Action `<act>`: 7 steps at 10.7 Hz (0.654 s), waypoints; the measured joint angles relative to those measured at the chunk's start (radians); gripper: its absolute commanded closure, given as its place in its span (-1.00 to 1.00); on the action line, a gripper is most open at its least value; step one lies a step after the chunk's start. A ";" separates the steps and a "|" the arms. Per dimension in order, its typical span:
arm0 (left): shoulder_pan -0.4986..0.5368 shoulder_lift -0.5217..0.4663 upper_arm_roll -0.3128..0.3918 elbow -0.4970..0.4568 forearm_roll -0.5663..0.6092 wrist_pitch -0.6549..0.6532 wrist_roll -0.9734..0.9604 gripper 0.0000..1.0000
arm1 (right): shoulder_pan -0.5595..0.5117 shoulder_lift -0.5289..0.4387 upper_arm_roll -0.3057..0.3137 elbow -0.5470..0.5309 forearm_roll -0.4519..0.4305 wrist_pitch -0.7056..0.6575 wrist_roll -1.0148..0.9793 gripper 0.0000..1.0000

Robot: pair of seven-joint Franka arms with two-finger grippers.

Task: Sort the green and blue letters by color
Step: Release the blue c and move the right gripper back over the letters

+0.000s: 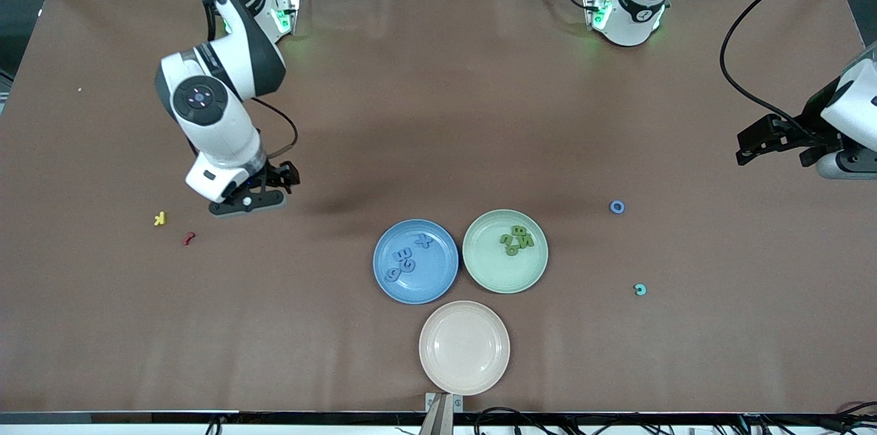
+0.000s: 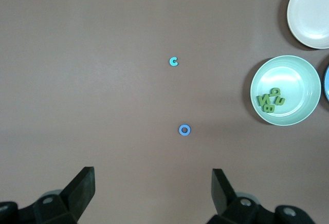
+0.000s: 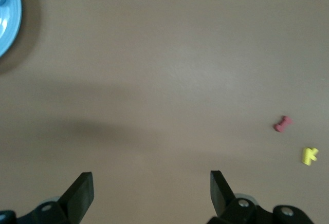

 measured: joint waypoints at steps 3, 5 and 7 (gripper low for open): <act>0.000 0.002 0.000 0.000 0.000 0.003 0.000 -1.00 | -0.005 -0.109 -0.053 -0.014 0.105 -0.100 -0.127 -1.00; 0.000 0.005 0.000 0.000 0.000 0.006 0.000 -1.00 | -0.005 -0.164 -0.077 -0.007 0.122 -0.173 -0.156 -1.00; 0.000 0.006 0.001 0.000 -0.001 0.007 0.000 -1.00 | -0.004 -0.220 -0.121 0.079 0.195 -0.338 -0.225 -1.00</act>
